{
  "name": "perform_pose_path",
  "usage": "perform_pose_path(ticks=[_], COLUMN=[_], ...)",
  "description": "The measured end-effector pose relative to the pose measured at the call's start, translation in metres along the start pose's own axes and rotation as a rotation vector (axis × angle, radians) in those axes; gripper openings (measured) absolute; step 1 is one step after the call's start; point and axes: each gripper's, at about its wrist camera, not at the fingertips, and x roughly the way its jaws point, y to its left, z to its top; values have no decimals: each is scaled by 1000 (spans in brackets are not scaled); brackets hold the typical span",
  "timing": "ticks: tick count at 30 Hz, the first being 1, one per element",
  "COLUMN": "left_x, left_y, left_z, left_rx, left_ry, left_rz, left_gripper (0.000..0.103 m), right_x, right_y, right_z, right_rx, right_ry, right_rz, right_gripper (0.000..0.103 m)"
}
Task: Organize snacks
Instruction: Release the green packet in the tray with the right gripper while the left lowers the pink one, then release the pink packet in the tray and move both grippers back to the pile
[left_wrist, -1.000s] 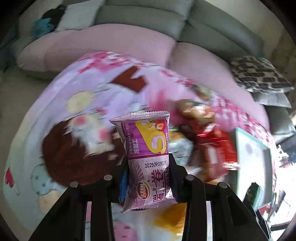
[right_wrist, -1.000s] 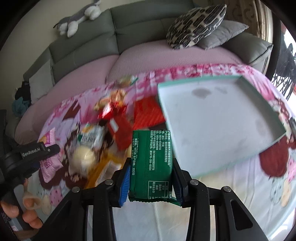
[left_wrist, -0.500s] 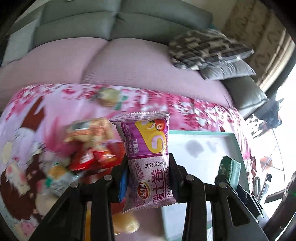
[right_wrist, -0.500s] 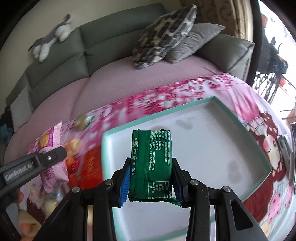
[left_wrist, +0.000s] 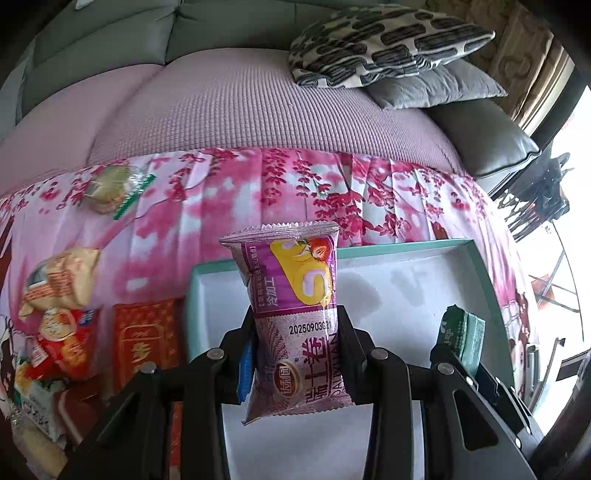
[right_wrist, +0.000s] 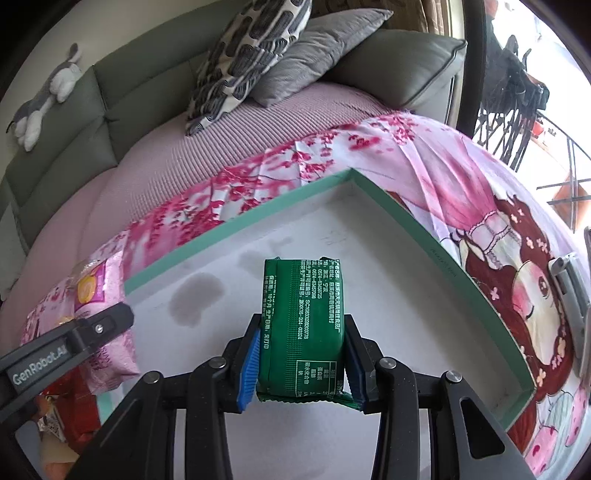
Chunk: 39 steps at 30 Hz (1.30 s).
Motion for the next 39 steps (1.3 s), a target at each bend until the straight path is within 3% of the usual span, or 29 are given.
perform_pose_path(ticks=[8,10,14,16,20,22,31,36,39], left_x=[20,18,4,-5,-22,-28,-37,-42,-46], left_y=[-10,-11,-12,-10,0,6,44,56,62], left_z=[3,2,0,0,-5,-7,-21,-28,-33], left_rx=[6,5,9,1,-29,-45,-182,-205,-228], left_ry=[15,15,-5,-14,-35,-52,-97,-137,-141], left_rz=[29,26,32,41,63,86,203,273,267], left_gripper=[42,53,57,66,71,79,91,91,91], right_x=[10,9,3,-2,-12,-15,-29,-30,-32], right_y=[-1,-2,-4,-4,-7,-7,-2,3,3], right_z=[-2,-1,0,0,-1,-3,-7,-9,-9], right_rx=[-20,-14,-10,-21,-25,-36,-97,-132,-134], right_ry=[17,21,30,29,26,26,-16,-18,-23], right_rz=[-1,9,15,14,12,7,29,48,51], right_gripper=[42,43,44,50,66,74,103,103,103])
